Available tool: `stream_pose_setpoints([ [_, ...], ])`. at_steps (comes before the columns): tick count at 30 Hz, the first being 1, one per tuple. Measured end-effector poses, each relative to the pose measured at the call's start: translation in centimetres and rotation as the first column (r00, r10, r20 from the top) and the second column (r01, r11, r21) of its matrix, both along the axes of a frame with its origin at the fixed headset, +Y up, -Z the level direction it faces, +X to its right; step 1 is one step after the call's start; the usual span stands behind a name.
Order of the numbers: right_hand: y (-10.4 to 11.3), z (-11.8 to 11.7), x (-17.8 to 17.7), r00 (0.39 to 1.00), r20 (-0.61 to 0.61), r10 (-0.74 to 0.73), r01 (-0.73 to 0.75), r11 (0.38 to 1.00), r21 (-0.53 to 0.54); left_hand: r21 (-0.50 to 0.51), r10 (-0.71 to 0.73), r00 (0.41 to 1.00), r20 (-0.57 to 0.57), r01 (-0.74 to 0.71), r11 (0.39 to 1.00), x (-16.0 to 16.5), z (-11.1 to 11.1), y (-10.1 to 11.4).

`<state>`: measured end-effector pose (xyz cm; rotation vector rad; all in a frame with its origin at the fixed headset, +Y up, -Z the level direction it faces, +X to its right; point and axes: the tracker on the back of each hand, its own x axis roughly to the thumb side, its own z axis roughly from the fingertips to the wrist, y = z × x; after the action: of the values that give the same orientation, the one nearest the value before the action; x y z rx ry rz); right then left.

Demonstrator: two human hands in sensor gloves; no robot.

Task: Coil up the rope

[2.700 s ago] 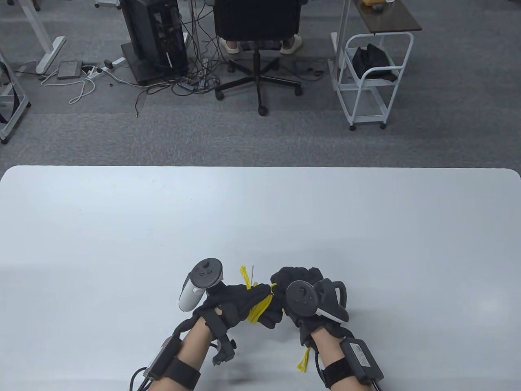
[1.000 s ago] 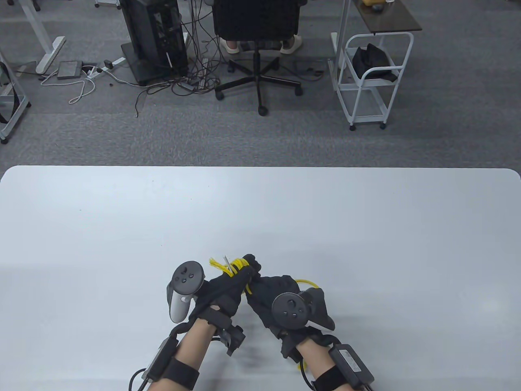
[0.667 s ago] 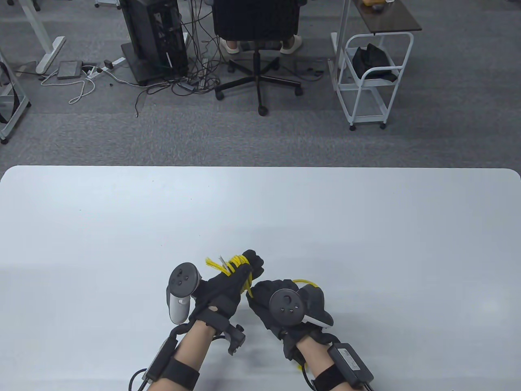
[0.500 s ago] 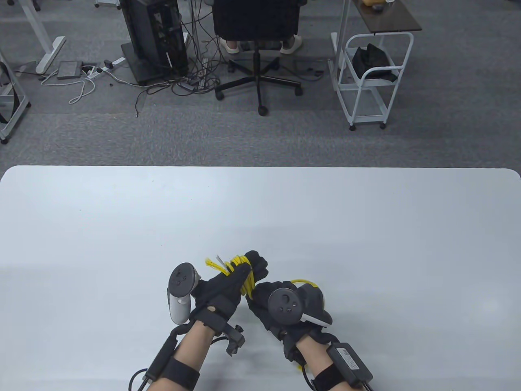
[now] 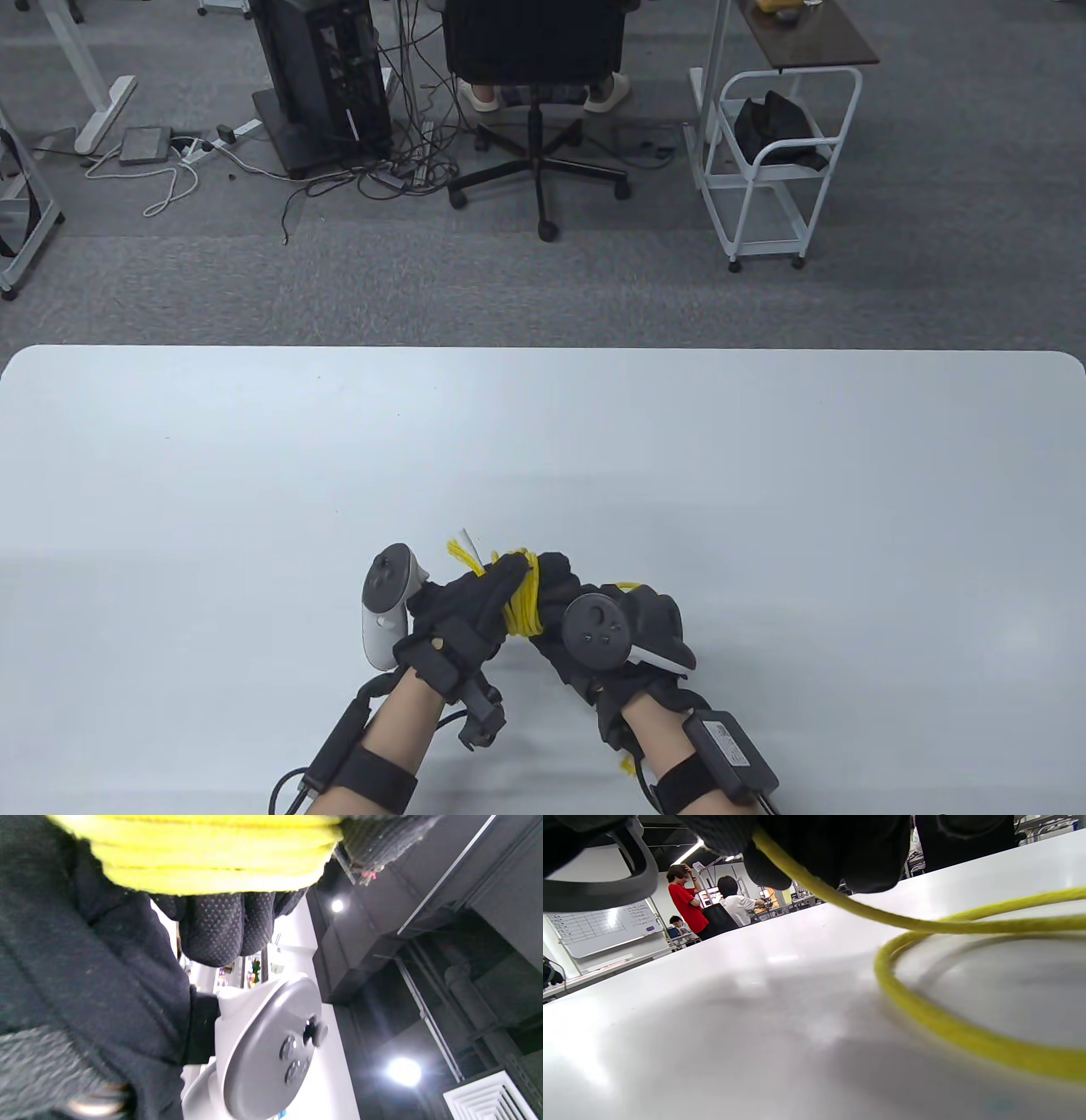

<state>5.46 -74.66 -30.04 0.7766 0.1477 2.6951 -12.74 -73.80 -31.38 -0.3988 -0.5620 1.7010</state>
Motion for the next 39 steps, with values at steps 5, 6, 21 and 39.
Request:
stream_pose_setpoints([
  [5,0.2,-0.5,1.2,0.997,0.064,0.036,-0.04,0.998,0.052,0.021,-0.139,0.986,0.097,0.138,0.99,0.6,-0.1,-0.2],
  [6,0.3,-0.6,1.5,0.996,0.076,0.039,-0.044,0.997,0.062,0.022,-0.169,0.977,0.132,0.168,0.986,0.7,-0.1,-0.3],
  [21,1.9,-0.7,3.5,0.981,0.164,-0.101,0.073,0.983,0.168,0.073,-0.556,0.804,0.21,0.554,0.829,1.2,-0.2,-1.3],
  [39,3.0,0.8,1.5,0.965,0.07,-0.254,0.235,0.95,0.205,-0.015,-0.566,0.821,-0.07,0.567,0.824,-0.5,-0.3,-1.1],
])
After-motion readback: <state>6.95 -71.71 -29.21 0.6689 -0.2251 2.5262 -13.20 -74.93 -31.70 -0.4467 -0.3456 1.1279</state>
